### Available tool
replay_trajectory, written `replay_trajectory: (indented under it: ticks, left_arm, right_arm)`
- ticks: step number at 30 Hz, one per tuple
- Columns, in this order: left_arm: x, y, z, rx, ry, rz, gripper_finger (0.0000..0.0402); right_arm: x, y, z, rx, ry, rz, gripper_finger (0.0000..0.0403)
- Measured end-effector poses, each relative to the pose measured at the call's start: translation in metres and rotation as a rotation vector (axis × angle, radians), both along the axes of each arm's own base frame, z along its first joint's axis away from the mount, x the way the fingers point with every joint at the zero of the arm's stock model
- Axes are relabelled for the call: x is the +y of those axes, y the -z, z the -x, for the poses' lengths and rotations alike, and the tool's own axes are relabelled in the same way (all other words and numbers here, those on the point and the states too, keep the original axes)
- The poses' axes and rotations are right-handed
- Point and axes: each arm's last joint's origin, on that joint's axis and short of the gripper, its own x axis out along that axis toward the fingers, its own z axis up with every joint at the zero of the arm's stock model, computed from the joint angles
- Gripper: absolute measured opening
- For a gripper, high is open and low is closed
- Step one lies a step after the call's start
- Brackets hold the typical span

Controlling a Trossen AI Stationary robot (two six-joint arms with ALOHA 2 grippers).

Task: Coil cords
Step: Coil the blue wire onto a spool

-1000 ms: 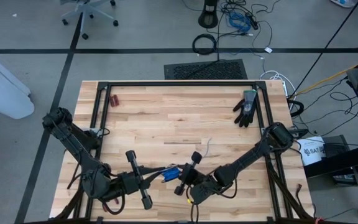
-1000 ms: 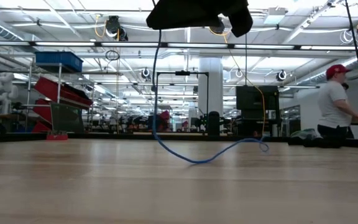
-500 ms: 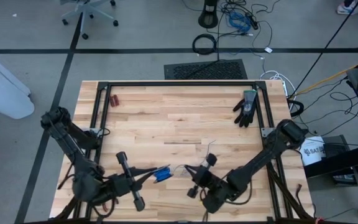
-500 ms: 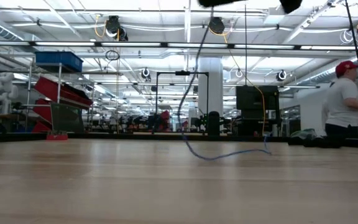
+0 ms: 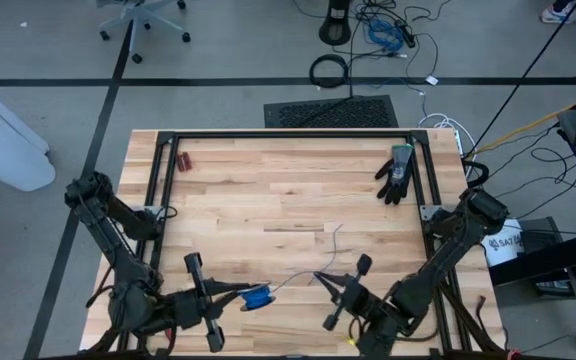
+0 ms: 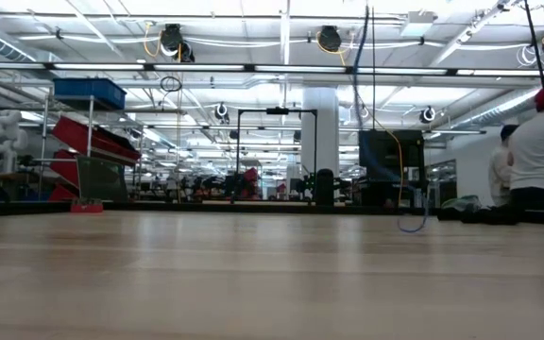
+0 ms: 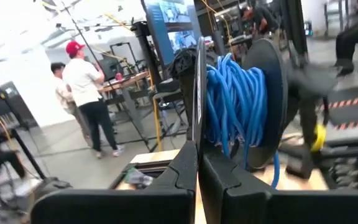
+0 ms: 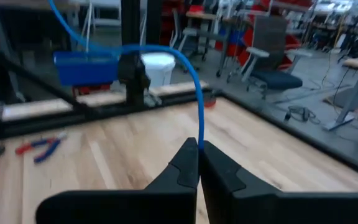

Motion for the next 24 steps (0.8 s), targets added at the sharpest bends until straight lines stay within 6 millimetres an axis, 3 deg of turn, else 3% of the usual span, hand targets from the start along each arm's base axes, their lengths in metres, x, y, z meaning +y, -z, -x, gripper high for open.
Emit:
replay_trajectory:
  ticks: [8,24]
  left_arm:
    - [-0.002,0.009,-0.003,0.064,0.075,-0.119,0.0006]
    - [0.003,0.018,-0.013,0.115,0.106,-0.152,0.0006]
  right_arm:
    - [0.012,-0.03,0.018,-0.094,0.015,0.022,0.0]
    - [0.024,-0.074,0.017,-0.154,-0.07,0.072,0.0]
